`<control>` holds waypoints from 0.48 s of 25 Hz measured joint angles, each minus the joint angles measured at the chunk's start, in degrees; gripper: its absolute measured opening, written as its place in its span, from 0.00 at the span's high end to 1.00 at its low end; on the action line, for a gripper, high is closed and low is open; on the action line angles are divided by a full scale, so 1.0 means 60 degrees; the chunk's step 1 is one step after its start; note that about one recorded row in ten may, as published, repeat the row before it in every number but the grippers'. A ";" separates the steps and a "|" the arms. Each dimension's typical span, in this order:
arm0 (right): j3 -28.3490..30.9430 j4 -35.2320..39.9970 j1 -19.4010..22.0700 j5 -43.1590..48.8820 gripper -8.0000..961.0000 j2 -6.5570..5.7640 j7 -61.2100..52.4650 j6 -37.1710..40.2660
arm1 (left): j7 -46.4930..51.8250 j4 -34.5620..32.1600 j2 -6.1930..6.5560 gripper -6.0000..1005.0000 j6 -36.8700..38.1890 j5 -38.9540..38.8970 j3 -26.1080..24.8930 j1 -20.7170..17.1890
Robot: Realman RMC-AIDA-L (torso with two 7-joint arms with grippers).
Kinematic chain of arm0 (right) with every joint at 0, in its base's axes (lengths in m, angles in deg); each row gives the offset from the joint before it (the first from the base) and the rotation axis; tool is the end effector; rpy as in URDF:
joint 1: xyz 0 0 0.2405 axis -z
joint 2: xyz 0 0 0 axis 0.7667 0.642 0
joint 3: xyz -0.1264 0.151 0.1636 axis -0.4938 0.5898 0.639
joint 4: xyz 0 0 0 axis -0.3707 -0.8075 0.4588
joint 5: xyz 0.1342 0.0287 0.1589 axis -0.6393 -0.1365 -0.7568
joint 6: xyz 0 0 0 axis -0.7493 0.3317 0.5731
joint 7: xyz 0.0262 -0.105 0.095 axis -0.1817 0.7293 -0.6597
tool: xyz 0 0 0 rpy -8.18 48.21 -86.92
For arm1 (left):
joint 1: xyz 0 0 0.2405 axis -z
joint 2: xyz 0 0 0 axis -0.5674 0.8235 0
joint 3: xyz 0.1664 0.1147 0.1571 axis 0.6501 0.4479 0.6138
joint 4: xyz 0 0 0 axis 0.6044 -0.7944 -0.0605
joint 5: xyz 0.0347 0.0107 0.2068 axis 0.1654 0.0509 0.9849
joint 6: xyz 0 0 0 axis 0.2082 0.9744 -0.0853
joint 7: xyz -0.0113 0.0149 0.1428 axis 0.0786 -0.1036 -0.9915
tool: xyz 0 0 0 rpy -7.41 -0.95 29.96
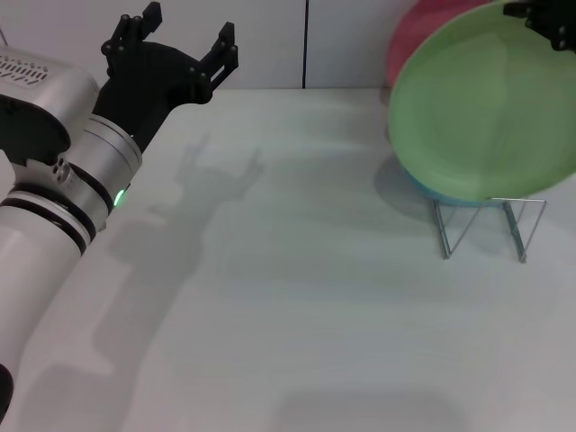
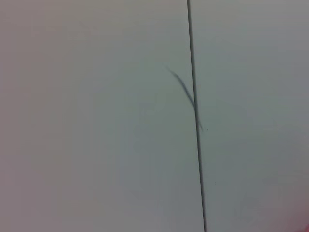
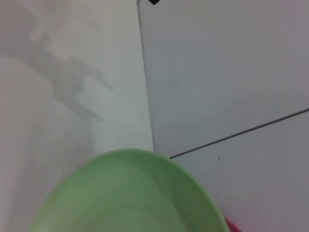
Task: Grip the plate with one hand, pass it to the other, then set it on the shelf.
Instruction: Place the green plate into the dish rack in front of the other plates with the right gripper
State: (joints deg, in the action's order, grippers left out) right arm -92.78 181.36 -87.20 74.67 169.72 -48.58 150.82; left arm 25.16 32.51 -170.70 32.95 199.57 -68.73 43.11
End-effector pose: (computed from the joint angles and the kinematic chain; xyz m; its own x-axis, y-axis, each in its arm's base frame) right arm 0.1066 0.3734 0.1419 0.8801 0.1970 0.4319 0.4399 -0.6807 -0.5858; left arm -0.1574 0.3484 -0.0186 0.7494 -0.0724 0.6581 0.5920 -0.3719 -0.7150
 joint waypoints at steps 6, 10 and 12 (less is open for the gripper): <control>-0.0085 0.0059 0.0160 0.0018 0.95 0.0018 0.0007 0.0026 | 0.0004 -0.0018 0.0000 0.14 -0.0018 0.0001 0.0020 0.0082; -0.0138 0.0119 0.0251 0.0125 0.95 0.0027 0.0010 0.0046 | 0.0006 -0.0053 0.0000 0.14 -0.0034 0.0001 0.0040 0.0132; -0.0165 0.0127 0.0295 0.0239 0.95 0.0036 0.0011 0.0043 | 0.0006 -0.0109 0.0000 0.14 -0.0040 -0.0013 0.0059 0.0207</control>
State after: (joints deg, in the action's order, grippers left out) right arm -93.77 182.12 -85.42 76.10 169.93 -48.52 151.08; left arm 25.19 31.86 -170.70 32.71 199.49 -68.38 44.35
